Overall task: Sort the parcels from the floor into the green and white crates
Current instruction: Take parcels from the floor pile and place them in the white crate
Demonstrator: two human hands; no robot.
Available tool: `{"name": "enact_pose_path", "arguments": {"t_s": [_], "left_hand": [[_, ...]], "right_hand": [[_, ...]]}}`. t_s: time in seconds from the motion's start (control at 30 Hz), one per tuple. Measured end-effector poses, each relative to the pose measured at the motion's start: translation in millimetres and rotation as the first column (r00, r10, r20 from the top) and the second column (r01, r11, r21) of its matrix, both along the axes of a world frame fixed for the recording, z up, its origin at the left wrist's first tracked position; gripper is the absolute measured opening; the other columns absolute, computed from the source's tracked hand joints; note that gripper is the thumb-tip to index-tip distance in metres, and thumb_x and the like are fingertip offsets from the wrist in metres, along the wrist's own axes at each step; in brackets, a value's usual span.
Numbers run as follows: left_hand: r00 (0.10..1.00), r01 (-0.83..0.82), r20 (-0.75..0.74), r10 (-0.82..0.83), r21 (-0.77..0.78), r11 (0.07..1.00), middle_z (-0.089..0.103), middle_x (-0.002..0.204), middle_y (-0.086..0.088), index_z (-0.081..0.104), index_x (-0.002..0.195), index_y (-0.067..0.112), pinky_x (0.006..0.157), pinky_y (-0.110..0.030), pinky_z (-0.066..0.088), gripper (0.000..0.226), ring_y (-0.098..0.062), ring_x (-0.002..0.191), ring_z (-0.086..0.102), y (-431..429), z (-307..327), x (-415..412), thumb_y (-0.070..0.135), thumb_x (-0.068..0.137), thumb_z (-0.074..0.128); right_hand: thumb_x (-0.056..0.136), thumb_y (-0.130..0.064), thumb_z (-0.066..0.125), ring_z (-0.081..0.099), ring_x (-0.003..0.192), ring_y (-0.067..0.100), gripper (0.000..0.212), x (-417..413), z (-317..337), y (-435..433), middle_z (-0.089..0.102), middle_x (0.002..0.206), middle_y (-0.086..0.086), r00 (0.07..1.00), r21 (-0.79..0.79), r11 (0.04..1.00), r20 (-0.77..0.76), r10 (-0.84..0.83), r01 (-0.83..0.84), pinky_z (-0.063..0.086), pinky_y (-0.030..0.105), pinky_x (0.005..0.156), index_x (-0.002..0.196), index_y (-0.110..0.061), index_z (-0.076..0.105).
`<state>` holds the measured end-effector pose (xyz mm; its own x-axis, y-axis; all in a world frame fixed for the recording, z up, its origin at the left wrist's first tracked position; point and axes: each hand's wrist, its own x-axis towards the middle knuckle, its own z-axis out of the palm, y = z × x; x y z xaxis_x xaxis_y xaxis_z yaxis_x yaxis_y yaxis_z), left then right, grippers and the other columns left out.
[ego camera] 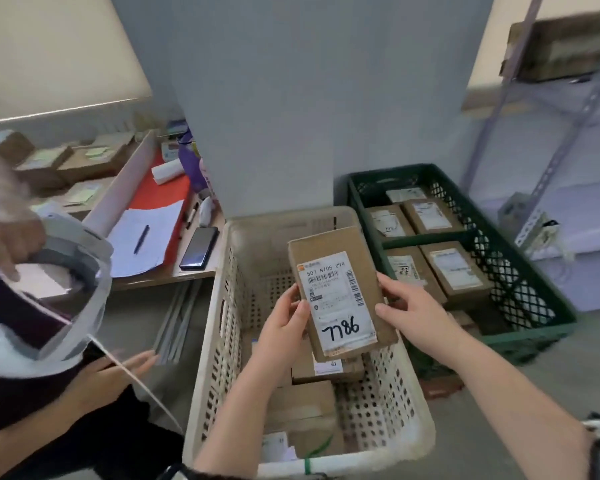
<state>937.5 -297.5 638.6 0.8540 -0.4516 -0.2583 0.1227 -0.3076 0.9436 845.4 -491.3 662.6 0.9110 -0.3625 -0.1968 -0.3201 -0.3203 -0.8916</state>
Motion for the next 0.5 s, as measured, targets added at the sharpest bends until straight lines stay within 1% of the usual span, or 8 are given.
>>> {"name": "enact_pose_path", "arguments": {"t_s": [0.07,0.13,0.23,0.27,0.33,0.4,0.47,0.5], "left_hand": [[0.999,0.034,-0.019,-0.034,0.020,0.999,0.066,0.113,0.010,0.035,0.143,0.034,0.055,-0.006,0.045,0.045,0.001,0.084,0.061,-12,-3,19,0.036,0.100,0.043],[0.997,0.072,-0.025,-0.072,0.037,0.997,0.067,0.111,0.012,0.036,0.143,0.034,0.056,-0.007,0.046,0.044,0.004,0.076,0.062,-23,-6,37,0.037,0.099,0.044],[0.992,0.120,-0.032,-0.118,0.049,0.992,0.067,0.106,0.015,0.036,0.142,0.034,0.056,-0.008,0.046,0.045,0.008,0.072,0.064,-40,-11,61,0.036,0.098,0.045],[0.991,0.134,-0.039,-0.132,0.052,0.990,0.068,0.105,0.015,0.036,0.142,0.034,0.057,-0.008,0.047,0.045,0.009,0.073,0.064,-46,-12,69,0.036,0.099,0.045],[0.987,0.159,-0.051,-0.155,0.070,0.985,0.069,0.100,0.019,0.036,0.142,0.034,0.056,-0.008,0.046,0.043,0.009,0.073,0.064,-57,-18,81,0.036,0.099,0.043],[0.984,0.171,-0.058,-0.167,0.091,0.981,0.069,0.095,0.024,0.037,0.142,0.033,0.055,-0.006,0.045,0.043,0.013,0.072,0.062,-68,-22,89,0.036,0.099,0.043],[0.981,0.188,-0.062,-0.182,0.117,0.975,0.066,0.093,0.032,0.036,0.143,0.034,0.056,-0.005,0.046,0.045,0.018,0.079,0.060,-79,-24,95,0.039,0.099,0.043],[0.980,0.194,-0.063,-0.187,0.127,0.973,0.064,0.092,0.036,0.035,0.143,0.035,0.058,-0.007,0.046,0.046,0.018,0.083,0.060,-85,-26,98,0.041,0.098,0.043]], "right_hand": [[0.094,-0.015,0.054,0.044,0.111,-0.003,0.057,13,-6,-10,0.048,0.136,-0.017,0.999,0.022,0.999,-0.030,-0.034,0.034,0.040,0.001,0.060,0.144,-0.034,0.034],[0.094,-0.017,0.055,0.042,0.115,-0.002,0.057,25,-9,-20,0.046,0.139,-0.016,0.997,0.030,0.998,-0.053,-0.052,0.053,0.039,0.003,0.068,0.144,-0.034,0.034],[0.094,-0.017,0.055,0.042,0.123,0.001,0.057,42,-13,-36,0.045,0.141,-0.016,0.993,0.053,0.994,-0.073,-0.091,0.095,0.042,0.014,0.086,0.144,-0.034,0.034],[0.094,-0.017,0.055,0.043,0.123,0.002,0.058,46,-14,-41,0.045,0.140,-0.016,0.992,0.070,0.992,-0.078,-0.104,0.109,0.043,0.016,0.088,0.144,-0.035,0.034],[0.094,-0.016,0.054,0.045,0.115,-0.005,0.058,53,-19,-48,0.046,0.136,-0.021,0.990,0.096,0.988,-0.085,-0.115,0.123,0.041,0.009,0.079,0.144,-0.036,0.033],[0.094,-0.017,0.054,0.044,0.108,-0.013,0.058,56,-24,-54,0.046,0.126,-0.030,0.988,0.113,0.985,-0.099,-0.119,0.130,0.039,0.001,0.070,0.144,-0.038,0.032],[0.094,-0.017,0.054,0.047,0.106,-0.015,0.058,59,-27,-62,0.044,0.116,-0.036,0.985,0.128,0.981,-0.113,-0.130,0.145,0.040,-0.002,0.065,0.144,-0.038,0.031],[0.094,-0.016,0.054,0.048,0.100,-0.019,0.058,61,-29,-68,0.043,0.112,-0.039,0.984,0.138,0.979,-0.116,-0.138,0.153,0.040,-0.004,0.063,0.143,-0.038,0.032]]}}
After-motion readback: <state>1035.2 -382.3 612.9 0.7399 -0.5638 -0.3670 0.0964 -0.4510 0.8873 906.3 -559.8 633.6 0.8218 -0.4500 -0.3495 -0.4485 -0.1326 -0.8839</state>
